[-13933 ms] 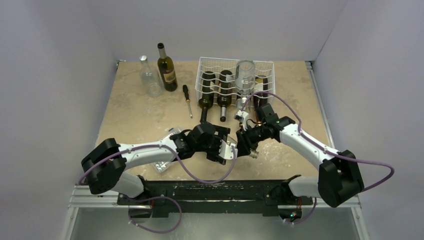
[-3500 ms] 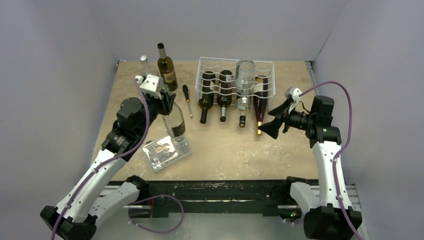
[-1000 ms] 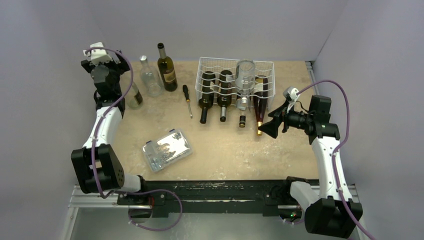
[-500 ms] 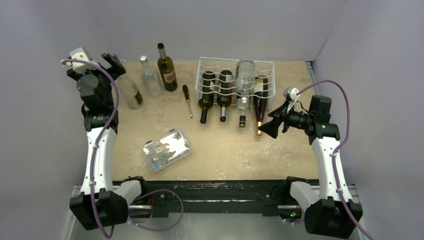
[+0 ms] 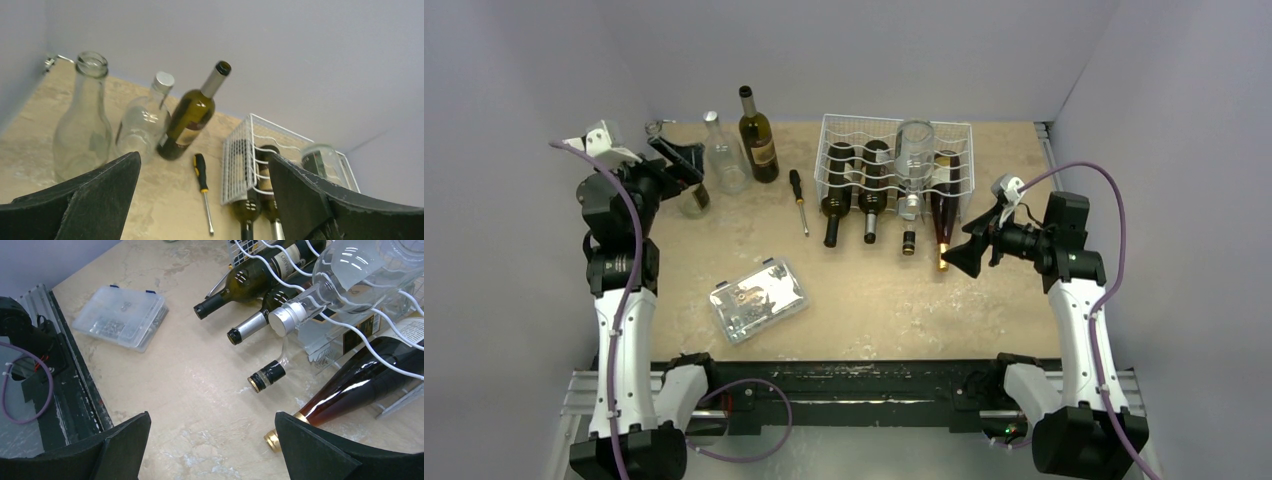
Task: Take the wine bottle off the wine rack
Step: Pick up the wine bottle from the wine rack.
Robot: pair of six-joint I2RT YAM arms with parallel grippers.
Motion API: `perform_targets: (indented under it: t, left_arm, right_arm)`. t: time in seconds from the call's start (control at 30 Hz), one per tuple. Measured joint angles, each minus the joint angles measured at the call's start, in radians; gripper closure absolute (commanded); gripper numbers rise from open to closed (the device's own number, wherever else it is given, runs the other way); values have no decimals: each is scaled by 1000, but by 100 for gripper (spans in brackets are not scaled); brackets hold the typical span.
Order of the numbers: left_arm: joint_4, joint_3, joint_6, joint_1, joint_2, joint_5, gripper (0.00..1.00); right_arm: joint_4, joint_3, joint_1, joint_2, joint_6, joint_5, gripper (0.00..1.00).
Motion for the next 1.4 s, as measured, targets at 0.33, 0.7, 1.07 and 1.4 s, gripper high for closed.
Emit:
perform_targets:
  t: [0.33,0.7,1.07,1.4]
  left_arm:
    - [-48,-114,-98,-5,-85,232,0]
    - [-109,-224,-72,-104,-123,284,0]
    - [-166,-303,-5,-204,-135,320,0]
    - [-211,-311,37,-217,-181,364,0]
  right_arm:
    - [6,-2,0,-11,-10,10,1]
    - [6,-3,0,-8,-34,26,1]
    - [-41,12,0,141,-107,38,1]
    - [-97,174,22,286,-182,104,1]
